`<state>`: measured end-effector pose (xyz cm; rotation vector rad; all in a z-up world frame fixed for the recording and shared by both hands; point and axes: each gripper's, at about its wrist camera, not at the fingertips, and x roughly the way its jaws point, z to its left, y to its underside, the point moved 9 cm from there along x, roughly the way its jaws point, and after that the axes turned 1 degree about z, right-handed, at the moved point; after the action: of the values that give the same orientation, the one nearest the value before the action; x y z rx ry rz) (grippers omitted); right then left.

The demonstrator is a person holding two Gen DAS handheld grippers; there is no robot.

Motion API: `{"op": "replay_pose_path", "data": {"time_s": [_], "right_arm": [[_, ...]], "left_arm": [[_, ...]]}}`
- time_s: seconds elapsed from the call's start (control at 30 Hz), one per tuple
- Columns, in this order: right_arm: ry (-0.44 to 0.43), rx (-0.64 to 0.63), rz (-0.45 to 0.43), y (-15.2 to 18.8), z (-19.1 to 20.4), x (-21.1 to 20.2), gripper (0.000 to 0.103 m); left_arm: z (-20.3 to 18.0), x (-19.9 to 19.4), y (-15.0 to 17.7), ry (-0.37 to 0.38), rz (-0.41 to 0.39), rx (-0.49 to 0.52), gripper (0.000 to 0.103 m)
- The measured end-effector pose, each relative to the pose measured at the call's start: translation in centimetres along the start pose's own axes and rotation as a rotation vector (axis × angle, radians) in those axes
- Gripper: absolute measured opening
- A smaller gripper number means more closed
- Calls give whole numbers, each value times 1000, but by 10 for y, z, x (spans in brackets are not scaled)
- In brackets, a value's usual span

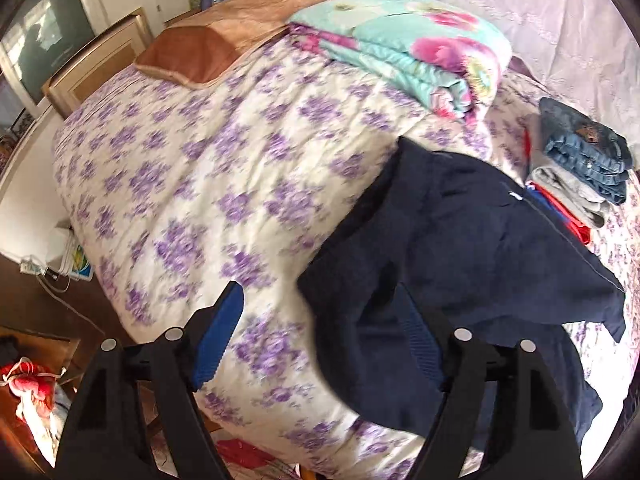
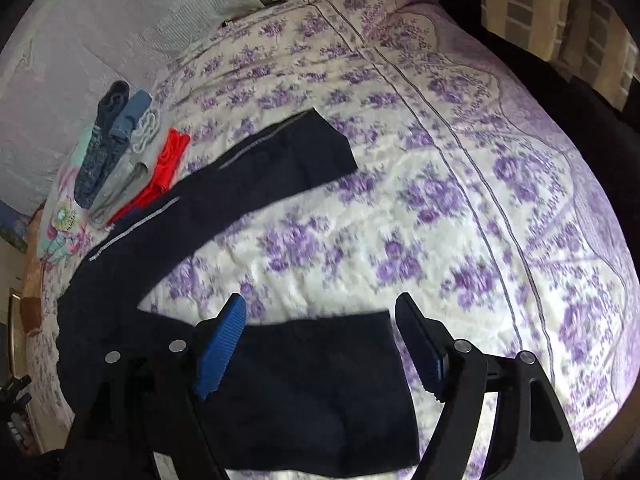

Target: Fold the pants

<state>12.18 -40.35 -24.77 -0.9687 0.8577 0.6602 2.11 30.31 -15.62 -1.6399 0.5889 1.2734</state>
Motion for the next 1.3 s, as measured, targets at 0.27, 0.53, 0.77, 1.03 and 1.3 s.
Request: {"op": "replay_pose_path", "data": {"time_s": [0.27, 0.53, 0.77, 1.03, 1.3], "right_arm": [[59, 139, 135, -73, -24, 122, 71], [-52, 164, 121, -73, -9, 143, 10], [51, 227, 127, -64, -47, 100, 7], [229, 105, 171, -51, -43, 124, 26], [87, -36, 86, -42, 23, 32, 61]], "left_arm": [[-152, 110, -22, 110, 154, 127, 75], [-210, 208, -3, -30, 299, 230, 76], [-226, 210, 2, -33, 278, 271, 78], [-242, 213, 5, -23, 296, 321, 81], [-235, 165, -78, 107, 142, 471, 93]]}}
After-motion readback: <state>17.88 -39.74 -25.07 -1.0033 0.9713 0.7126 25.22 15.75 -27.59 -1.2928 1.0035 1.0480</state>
